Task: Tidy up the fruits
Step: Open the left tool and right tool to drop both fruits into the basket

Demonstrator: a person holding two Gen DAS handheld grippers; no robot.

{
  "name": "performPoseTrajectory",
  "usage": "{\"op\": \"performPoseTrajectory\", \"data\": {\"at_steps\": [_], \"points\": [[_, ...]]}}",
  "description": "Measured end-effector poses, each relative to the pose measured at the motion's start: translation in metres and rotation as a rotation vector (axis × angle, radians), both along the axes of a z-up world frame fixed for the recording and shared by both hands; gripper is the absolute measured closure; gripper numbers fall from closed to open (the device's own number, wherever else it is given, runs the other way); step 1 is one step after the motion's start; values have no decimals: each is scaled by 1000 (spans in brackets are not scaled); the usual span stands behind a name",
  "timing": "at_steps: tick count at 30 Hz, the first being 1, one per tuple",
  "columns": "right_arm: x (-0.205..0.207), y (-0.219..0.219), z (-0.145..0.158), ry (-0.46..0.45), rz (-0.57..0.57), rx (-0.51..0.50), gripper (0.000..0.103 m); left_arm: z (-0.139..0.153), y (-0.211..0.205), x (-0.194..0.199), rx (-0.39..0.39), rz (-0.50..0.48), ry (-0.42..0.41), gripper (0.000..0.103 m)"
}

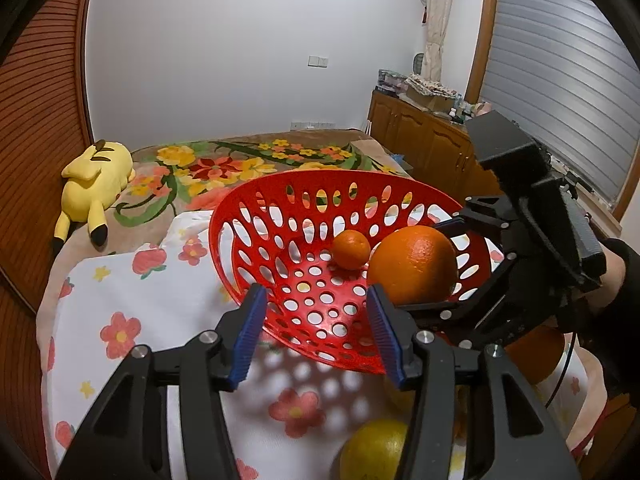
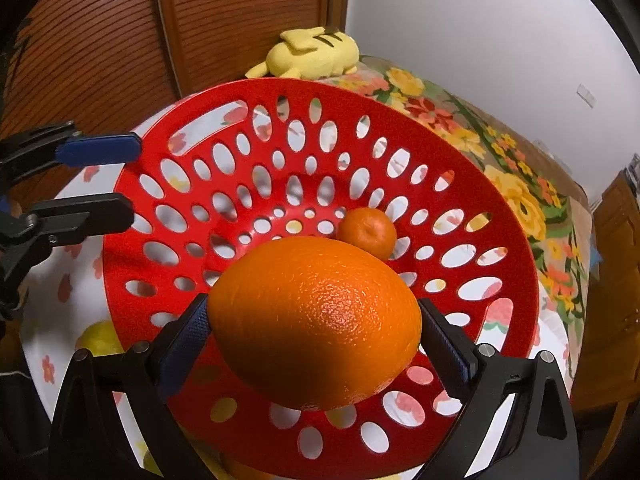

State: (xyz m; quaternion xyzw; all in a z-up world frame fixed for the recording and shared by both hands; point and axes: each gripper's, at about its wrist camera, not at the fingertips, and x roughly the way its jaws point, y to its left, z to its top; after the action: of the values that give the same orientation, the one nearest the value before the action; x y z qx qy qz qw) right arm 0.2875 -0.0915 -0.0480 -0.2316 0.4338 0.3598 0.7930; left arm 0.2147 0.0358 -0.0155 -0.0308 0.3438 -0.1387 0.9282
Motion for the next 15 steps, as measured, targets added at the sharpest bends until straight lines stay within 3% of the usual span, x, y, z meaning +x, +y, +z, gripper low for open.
{"op": "performPoseTrajectory", "data": {"at_steps": [15], "points": [[6,9,-6,-17,-46,-79,3,3,8,-14,-24,8,-13,49]]}}
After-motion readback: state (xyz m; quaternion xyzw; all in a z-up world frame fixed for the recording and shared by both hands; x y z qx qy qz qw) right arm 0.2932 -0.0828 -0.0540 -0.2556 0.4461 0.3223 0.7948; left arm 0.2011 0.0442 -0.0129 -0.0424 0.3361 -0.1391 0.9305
